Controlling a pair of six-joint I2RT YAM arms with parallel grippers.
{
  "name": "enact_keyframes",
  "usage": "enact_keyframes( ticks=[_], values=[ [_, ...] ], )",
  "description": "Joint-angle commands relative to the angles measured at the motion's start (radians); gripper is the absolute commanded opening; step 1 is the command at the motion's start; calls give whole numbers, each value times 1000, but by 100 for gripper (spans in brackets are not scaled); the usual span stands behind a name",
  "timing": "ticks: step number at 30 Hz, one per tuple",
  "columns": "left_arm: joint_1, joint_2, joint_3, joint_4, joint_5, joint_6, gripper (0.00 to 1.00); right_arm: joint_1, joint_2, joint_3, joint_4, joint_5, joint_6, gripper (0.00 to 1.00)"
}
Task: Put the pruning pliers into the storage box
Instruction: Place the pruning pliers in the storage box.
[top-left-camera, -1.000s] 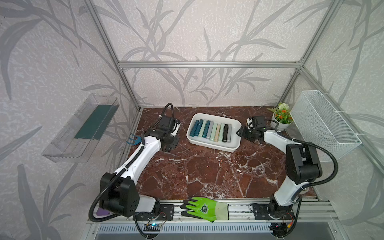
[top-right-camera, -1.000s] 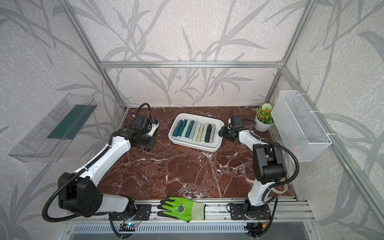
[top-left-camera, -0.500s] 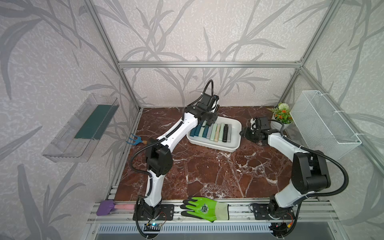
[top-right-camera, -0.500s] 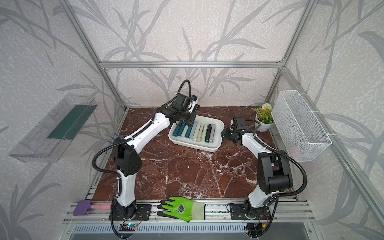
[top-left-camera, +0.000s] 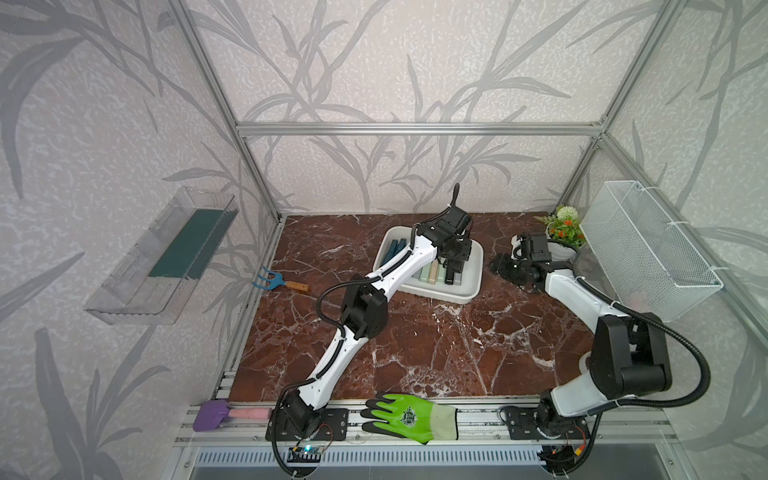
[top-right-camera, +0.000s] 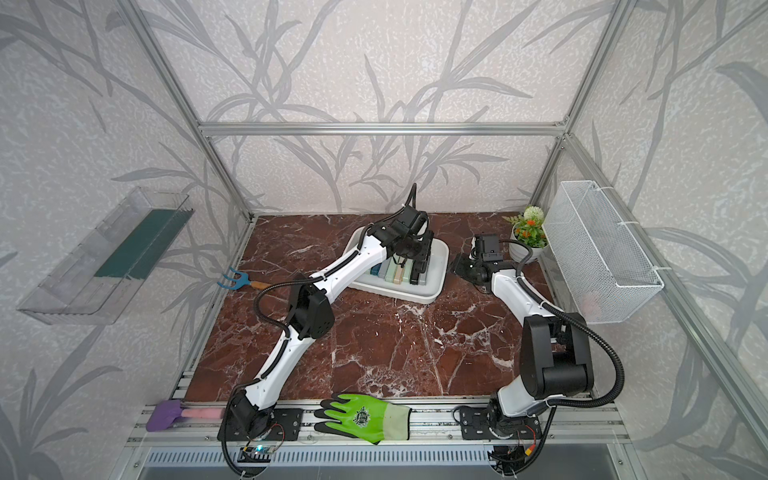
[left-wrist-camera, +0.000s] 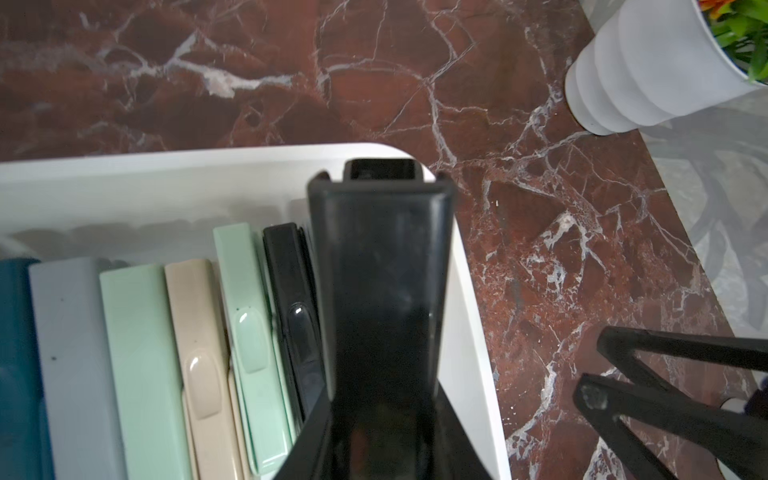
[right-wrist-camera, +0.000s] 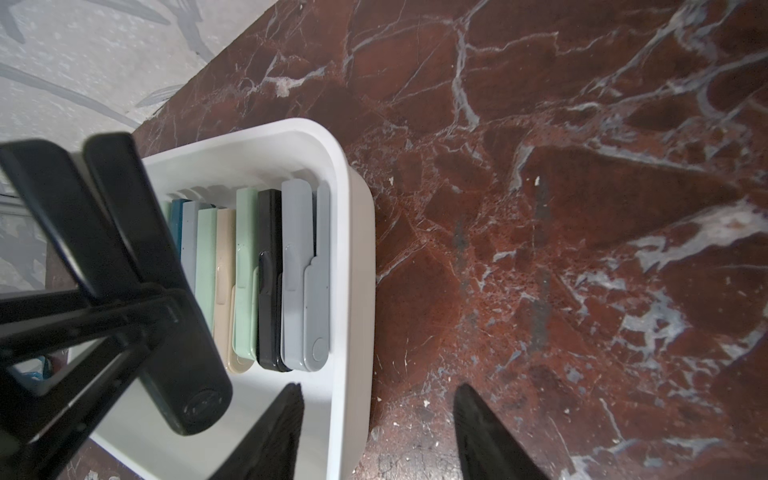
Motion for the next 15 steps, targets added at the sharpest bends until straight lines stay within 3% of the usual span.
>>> enact_keyframes(
  ticks=[1, 15],
  values=[
    [-6, 15, 38, -32, -20, -116, 21, -7, -1, -15, 27, -17, 15, 59],
    [-63, 73, 74, -5, -3, -151, 21, -21, 22, -48, 88, -58, 45, 59]
  ],
)
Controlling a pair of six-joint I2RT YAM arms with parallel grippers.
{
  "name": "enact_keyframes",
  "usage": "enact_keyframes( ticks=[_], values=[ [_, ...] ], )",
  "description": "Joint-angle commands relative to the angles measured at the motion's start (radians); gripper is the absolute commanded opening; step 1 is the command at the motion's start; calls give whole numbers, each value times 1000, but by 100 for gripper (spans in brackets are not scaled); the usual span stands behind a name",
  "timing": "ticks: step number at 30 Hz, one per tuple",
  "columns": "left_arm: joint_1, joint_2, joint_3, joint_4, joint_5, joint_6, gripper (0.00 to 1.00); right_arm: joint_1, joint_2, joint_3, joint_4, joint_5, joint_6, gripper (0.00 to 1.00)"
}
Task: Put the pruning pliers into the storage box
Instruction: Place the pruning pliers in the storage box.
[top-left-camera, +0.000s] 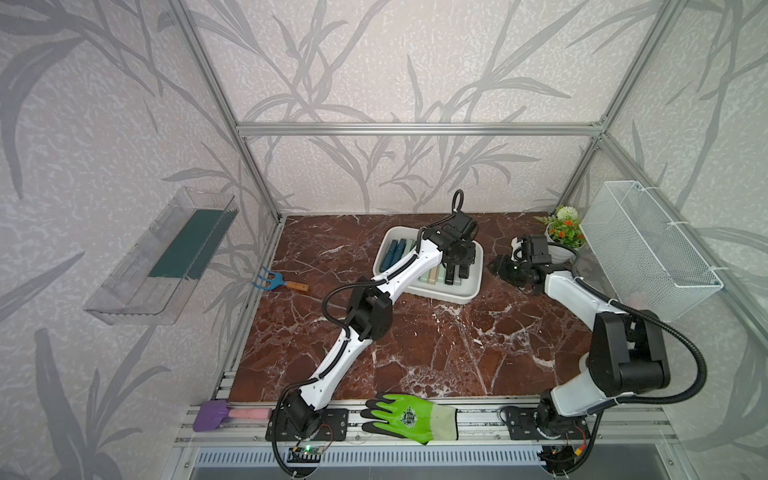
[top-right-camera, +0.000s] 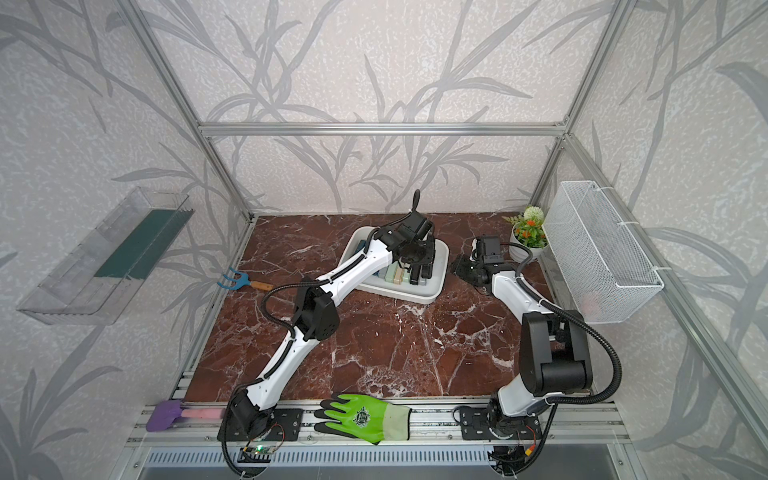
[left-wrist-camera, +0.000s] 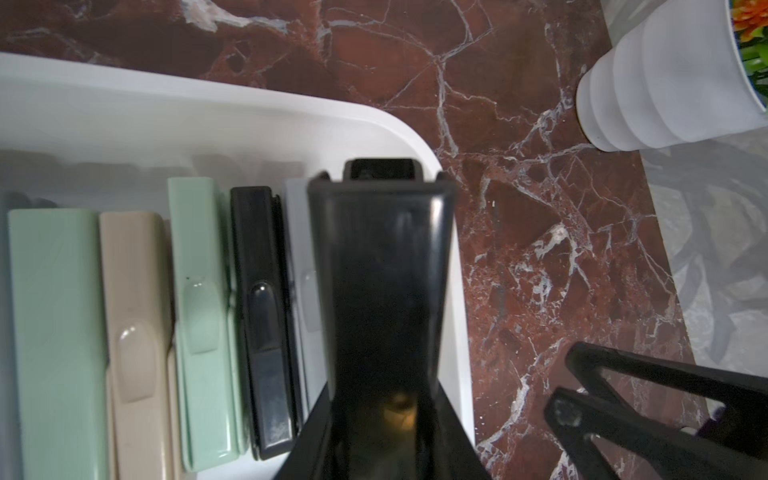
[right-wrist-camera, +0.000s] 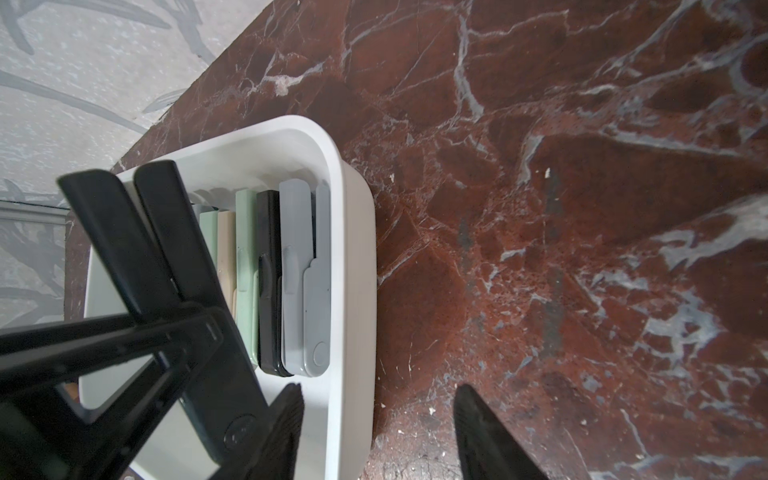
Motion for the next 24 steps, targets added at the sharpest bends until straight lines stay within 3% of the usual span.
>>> enact_keyframes(
  ticks=[1, 8, 24],
  values=[
    [-16, 37, 28, 16, -2, -16, 21, -3, 5, -19, 38, -24, 22, 59],
    [-23, 95, 29, 32, -26, 49, 21, -16, -27, -46, 61, -17, 36, 59],
    [-31, 190, 91, 49, -51, 58, 22, -27, -26, -77, 114, -37, 66, 59]
  ],
)
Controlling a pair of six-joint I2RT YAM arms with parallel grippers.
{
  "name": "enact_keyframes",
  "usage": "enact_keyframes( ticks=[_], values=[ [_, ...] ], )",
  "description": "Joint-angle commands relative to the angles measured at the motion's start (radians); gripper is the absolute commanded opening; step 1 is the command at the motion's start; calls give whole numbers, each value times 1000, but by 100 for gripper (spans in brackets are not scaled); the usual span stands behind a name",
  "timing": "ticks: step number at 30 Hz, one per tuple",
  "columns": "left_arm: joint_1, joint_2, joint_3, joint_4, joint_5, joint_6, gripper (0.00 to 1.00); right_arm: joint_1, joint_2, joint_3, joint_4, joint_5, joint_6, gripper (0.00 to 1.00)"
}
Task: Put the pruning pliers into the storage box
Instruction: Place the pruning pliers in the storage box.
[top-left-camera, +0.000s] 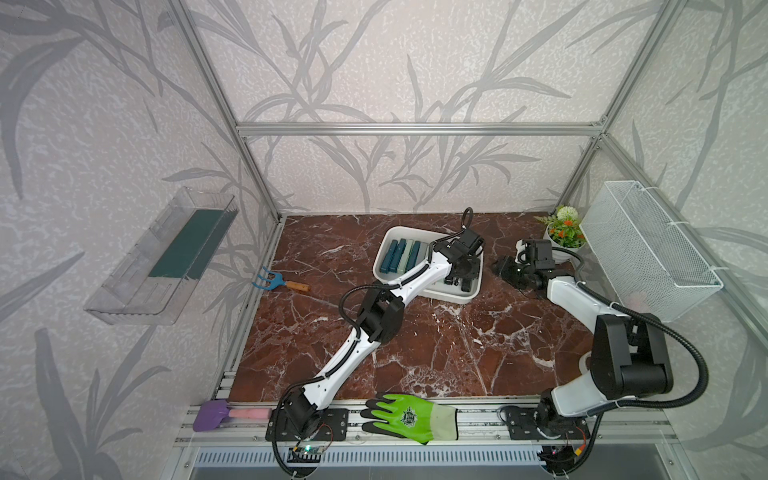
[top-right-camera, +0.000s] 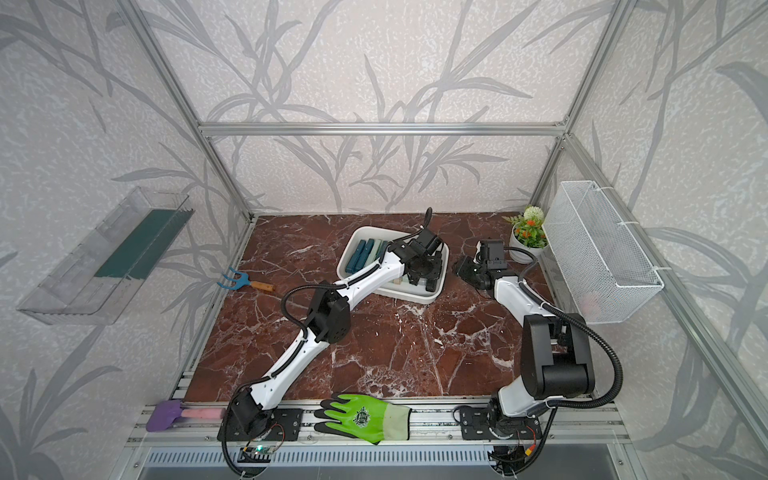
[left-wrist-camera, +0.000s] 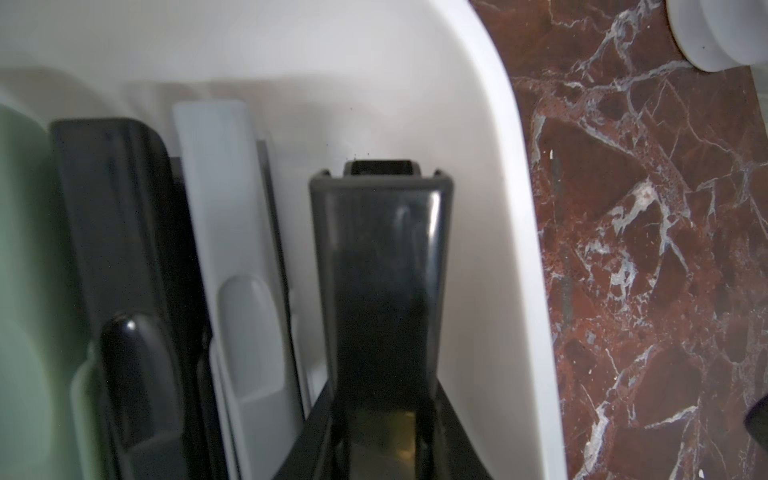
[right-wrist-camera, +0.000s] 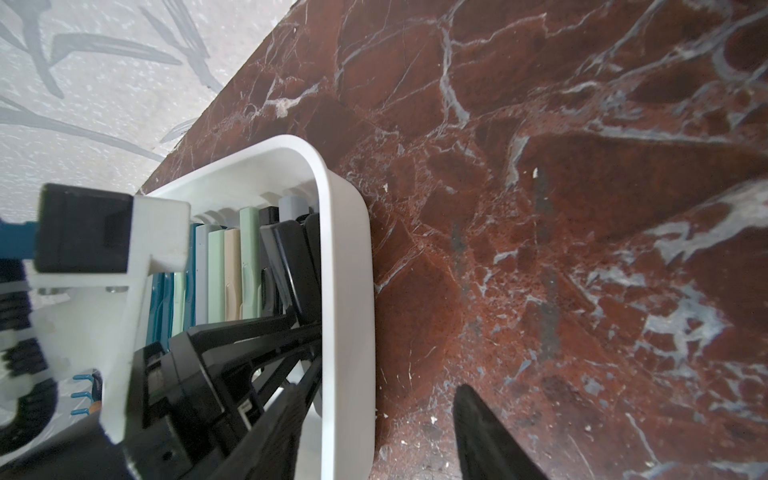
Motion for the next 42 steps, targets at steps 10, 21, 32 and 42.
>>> enact_keyframes(
  ticks=[10, 21, 32, 42],
  values=[
    [-8, 45, 51, 7, -48, 25, 32, -3, 3, -19, 36, -23, 12, 59],
    [-10, 41, 70, 6, -52, 33, 38, -2, -4, -22, 36, -24, 12, 59],
    [-3, -72, 131, 3, -144, 143, 44, -3, -18, -11, -4, -26, -15, 59],
    [66, -281, 131, -129, -305, 272, 46, 13, -39, 24, -104, 31, -84, 59]
  ],
)
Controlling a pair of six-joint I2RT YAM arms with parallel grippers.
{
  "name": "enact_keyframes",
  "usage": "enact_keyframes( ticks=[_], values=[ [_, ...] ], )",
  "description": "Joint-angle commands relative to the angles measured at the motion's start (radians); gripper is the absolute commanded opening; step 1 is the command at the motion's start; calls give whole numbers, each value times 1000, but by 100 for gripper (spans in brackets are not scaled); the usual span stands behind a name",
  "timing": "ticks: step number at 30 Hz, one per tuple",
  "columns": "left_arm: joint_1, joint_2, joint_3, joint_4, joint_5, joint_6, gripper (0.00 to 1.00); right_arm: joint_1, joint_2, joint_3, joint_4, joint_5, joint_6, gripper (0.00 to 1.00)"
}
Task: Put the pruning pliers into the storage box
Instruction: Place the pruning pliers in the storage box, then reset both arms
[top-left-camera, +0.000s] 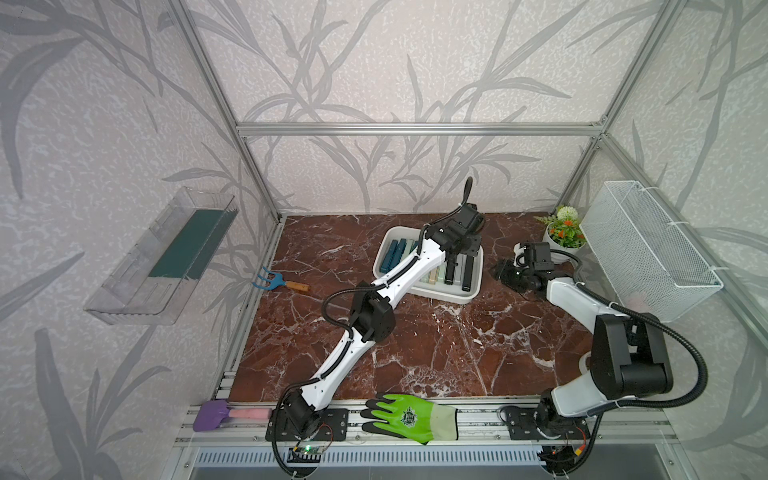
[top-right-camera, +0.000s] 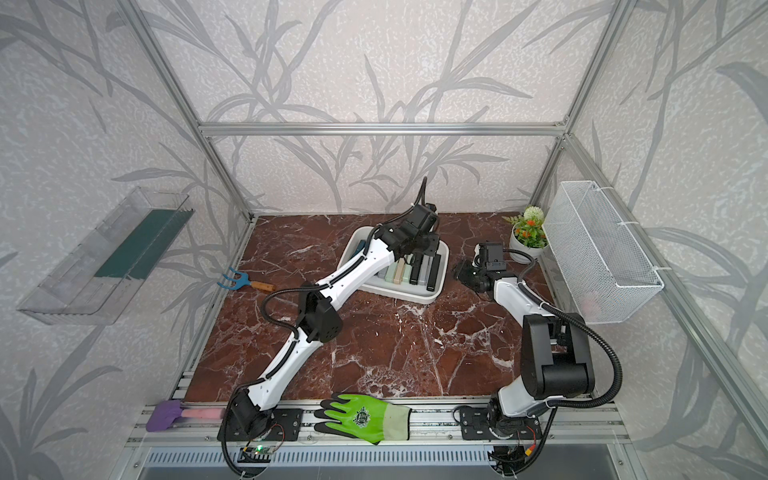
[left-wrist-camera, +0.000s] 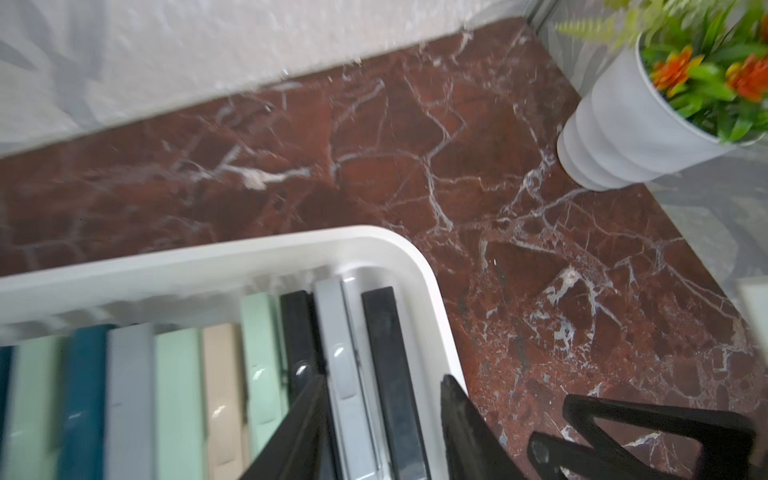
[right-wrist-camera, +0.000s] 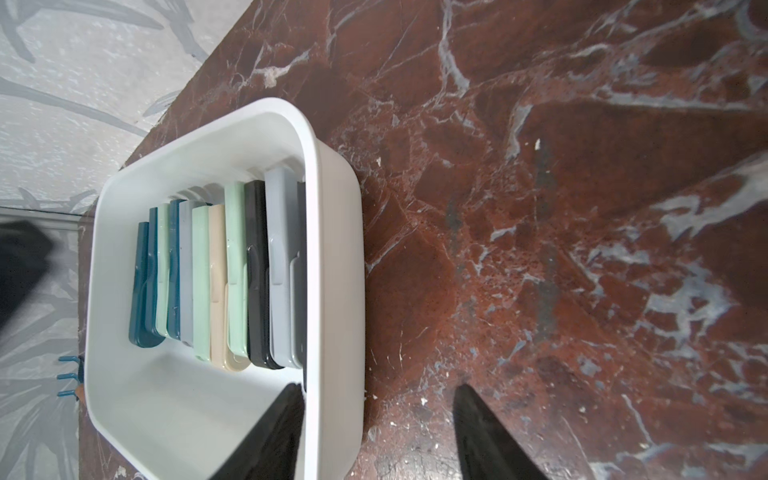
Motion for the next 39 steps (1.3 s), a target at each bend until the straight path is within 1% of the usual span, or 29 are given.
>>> enact_keyframes(
  ticks=[1, 3, 4, 5, 7, 8, 9, 11, 15, 17, 19, 21, 23, 25, 28, 30, 31, 33, 36, 39],
  values=[
    [44, -136, 21, -106, -137, 103, 46, 8, -42, 43, -65, 38, -44, 59],
    [59, -190, -33, -135, -196, 162, 47, 8, -50, 50, -73, 46, -52, 58],
    [68, -234, -96, -129, -224, 184, 47, 8, -54, 54, -75, 50, -55, 59],
    [77, -290, -189, -98, -240, 204, 47, 8, -61, 58, -79, 55, -59, 59],
    [107, -435, -427, 23, -240, 214, 47, 8, -73, 66, -87, 68, -73, 59],
    [131, -519, -580, 104, -217, 206, 48, 8, -78, 69, -91, 80, -80, 60],
    [159, -600, -702, 173, -191, 189, 48, 9, -82, 74, -97, 91, -86, 60],
    [213, -746, -914, 286, -166, 170, 49, 8, -84, 87, -115, 102, -98, 60],
    [320, -1038, -1332, 521, -181, 196, 51, 9, -104, 85, -123, 153, -138, 61],
    [384, -1147, -1476, 575, -193, 166, 55, 9, -106, 82, -129, 208, -168, 62],
    [435, -1240, -1600, 603, -202, 135, 56, 6, -106, 81, -154, 276, -195, 64],
    [457, -1321, -1740, 639, -299, 129, 56, 6, -119, 62, -159, 367, -214, 65],
    [481, -1391, -1866, 688, -375, 118, 56, 7, -149, 14, -112, 444, -229, 67],
    [488, -1448, -1978, 765, -488, 87, 58, 8, -195, -68, -23, 504, -255, 68],
    [512, -1494, -2112, 929, -593, 57, 59, 9, -285, -218, 168, 554, -287, 71],
    [538, -1481, -2179, 1027, -631, 54, 60, 8, -333, -320, 297, 589, -304, 74],
    [548, -1461, -2198, 1055, -657, 53, 60, 8, -345, -347, 330, 610, -305, 76],
    [566, -1407, -2203, 1041, -715, 36, 61, 8, -363, -388, 368, 639, -315, 82],
    [569, -1358, -2219, 1039, -759, 42, 61, 9, -365, -428, 393, 648, -338, 87],
    [570, -1345, -2307, 1151, -752, 57, 61, 10, -353, -498, 469, 661, -347, 88]
  ],
)
